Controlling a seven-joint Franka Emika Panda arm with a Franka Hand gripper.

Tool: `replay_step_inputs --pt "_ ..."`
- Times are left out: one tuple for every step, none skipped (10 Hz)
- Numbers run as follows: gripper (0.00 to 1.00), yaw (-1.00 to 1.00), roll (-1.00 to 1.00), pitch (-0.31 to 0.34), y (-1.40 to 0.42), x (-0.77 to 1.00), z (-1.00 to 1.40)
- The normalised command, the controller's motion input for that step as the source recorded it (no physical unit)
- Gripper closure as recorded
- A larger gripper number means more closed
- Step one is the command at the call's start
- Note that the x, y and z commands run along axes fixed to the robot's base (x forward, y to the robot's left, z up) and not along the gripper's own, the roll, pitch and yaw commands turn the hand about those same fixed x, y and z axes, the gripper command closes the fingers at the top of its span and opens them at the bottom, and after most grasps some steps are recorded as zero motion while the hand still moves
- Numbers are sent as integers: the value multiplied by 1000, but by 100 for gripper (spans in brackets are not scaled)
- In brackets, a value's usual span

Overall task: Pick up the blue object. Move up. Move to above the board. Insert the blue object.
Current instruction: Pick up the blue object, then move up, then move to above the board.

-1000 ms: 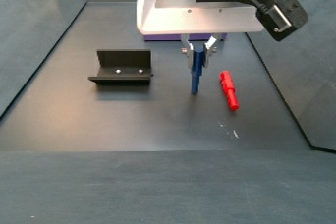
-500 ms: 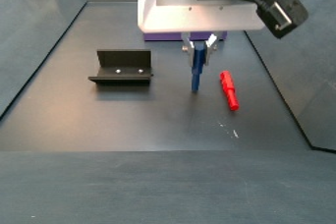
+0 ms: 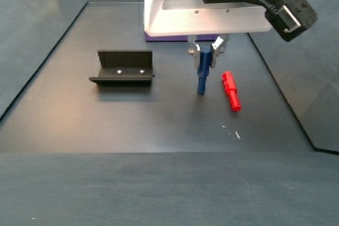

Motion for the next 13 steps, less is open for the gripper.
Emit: replay_step_inputs --pt "100 0 0 0 0 0 0" --pt "100 0 0 0 0 0 0" --pt "100 0 0 0 0 0 833" --pt "100 -39 12 33 -30 -32 721" --pt "100 -46 56 30 -10 -32 460" --pt "100 0 0 0 0 0 1400" --pt "100 6 -8 33 1 -17 1400" --pt "100 13 21 44 -1 -43 1400" --pt "100 12 29 27 -3 13 1400" --pt "100 10 8 66 3 52 1400" --pt "100 4 12 88 -3 29 757" --pt "100 9 18 60 -8 26 250" --pt "100 -348 -14 164 -1400 105 178"
